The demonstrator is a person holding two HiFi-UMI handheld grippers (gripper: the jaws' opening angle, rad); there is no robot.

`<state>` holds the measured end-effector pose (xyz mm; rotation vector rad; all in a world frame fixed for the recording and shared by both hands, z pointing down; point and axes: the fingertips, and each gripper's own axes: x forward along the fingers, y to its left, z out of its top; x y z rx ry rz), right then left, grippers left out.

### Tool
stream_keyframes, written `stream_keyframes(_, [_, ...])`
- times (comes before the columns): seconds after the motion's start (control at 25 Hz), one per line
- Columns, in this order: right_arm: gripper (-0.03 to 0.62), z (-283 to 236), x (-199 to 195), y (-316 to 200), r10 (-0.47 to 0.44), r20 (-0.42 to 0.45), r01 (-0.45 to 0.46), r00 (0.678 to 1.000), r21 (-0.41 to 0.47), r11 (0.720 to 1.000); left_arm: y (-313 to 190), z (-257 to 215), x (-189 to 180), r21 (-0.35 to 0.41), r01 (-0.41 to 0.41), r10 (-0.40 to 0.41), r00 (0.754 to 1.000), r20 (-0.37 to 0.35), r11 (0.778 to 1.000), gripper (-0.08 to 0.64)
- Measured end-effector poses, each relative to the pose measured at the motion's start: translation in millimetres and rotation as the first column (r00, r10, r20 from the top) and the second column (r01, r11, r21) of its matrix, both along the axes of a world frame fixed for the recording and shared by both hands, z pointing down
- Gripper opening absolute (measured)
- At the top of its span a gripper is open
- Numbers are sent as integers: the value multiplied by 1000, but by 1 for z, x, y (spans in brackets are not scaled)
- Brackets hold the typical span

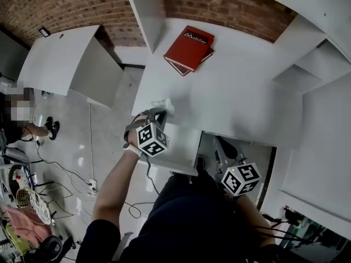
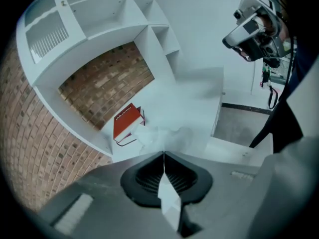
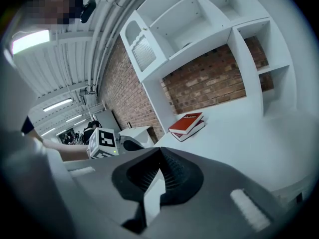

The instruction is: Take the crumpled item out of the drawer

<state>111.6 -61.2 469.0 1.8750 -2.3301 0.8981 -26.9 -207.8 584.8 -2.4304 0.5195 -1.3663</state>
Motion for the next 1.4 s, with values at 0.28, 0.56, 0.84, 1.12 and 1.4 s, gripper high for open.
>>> stream_keyframes(0.28, [2, 13, 25, 12, 94, 8, -94, 996, -34, 995, -20, 47, 23, -51, -75, 81, 990, 116, 996, 6])
stream_keyframes(0.56, [3, 21, 42, 22, 163, 7, -162, 987, -65, 985, -38, 90, 36, -64, -156, 166, 960, 225, 986, 6])
stream_keyframes(0.84, [3, 29, 48, 22, 188, 15, -186, 982, -86, 979, -43, 113, 43, -67, -183, 194, 940, 279, 981, 9])
stream_keyframes(1.12, [2, 41, 43, 15, 172, 37, -168, 984, -100, 981, -42, 116, 51, -59, -184, 193, 948, 254, 981, 73])
stream_keyframes(1.4, [3, 46, 39, 5, 137, 50, -131, 989, -101, 986, -48, 96, 48, 13, -109, 106, 982, 155, 994, 146])
